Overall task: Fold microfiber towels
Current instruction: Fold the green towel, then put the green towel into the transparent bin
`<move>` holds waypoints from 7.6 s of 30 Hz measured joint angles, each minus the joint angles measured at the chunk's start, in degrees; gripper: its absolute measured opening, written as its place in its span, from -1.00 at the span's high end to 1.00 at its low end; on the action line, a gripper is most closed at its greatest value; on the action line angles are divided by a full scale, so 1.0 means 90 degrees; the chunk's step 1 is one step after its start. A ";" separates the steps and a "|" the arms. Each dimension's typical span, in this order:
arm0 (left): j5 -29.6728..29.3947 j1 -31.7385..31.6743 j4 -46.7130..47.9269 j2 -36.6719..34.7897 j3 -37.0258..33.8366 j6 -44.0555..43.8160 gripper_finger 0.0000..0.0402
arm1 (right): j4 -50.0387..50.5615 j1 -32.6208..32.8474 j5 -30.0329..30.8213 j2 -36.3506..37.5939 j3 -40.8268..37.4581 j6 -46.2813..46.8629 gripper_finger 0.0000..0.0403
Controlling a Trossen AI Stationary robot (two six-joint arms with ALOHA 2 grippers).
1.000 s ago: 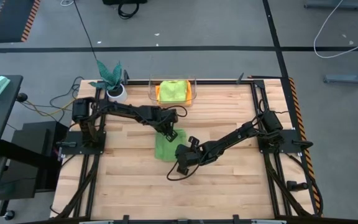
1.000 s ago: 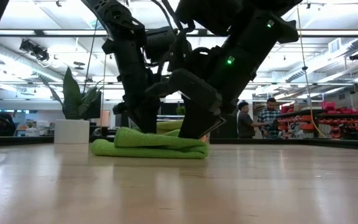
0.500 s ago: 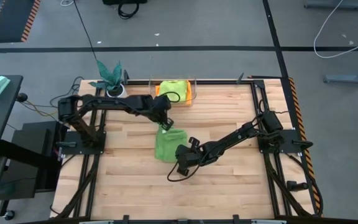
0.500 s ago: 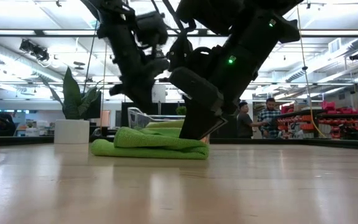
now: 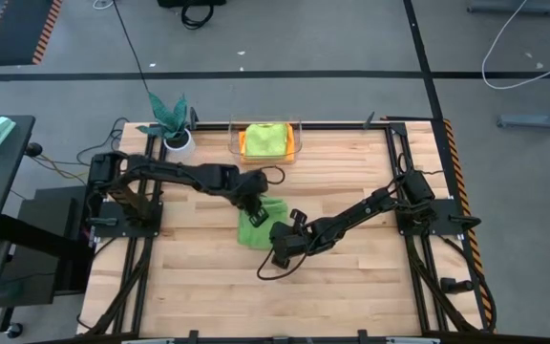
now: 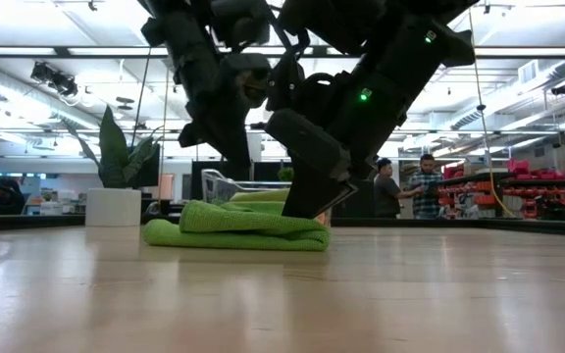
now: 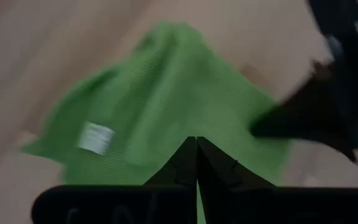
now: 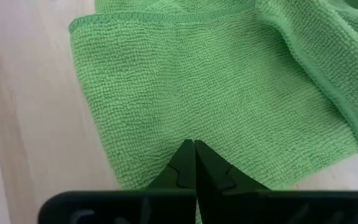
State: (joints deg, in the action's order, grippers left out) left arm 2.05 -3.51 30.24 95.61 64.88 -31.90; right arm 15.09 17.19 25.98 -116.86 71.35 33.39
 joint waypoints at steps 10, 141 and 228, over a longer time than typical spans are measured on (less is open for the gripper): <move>0.0320 0.0174 -0.0035 0.0437 -0.0003 0.0125 0.89 | -0.0012 0.0030 0.0136 0.0000 0.0000 -0.0068 1.00; -0.1083 -0.0789 0.2250 -0.1297 -0.0770 -0.0721 0.96 | 0.0300 -0.2399 -0.5501 0.2482 -0.1458 0.2682 0.35; -0.0695 -0.0725 0.1042 -0.1292 -0.1469 -0.1869 0.88 | -0.3166 -0.2589 -0.4942 0.0393 -0.2018 0.4769 0.25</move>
State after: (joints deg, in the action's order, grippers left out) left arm -4.21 -10.04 39.62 83.99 51.66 -48.72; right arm -13.40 -6.11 -18.50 -113.32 53.19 76.31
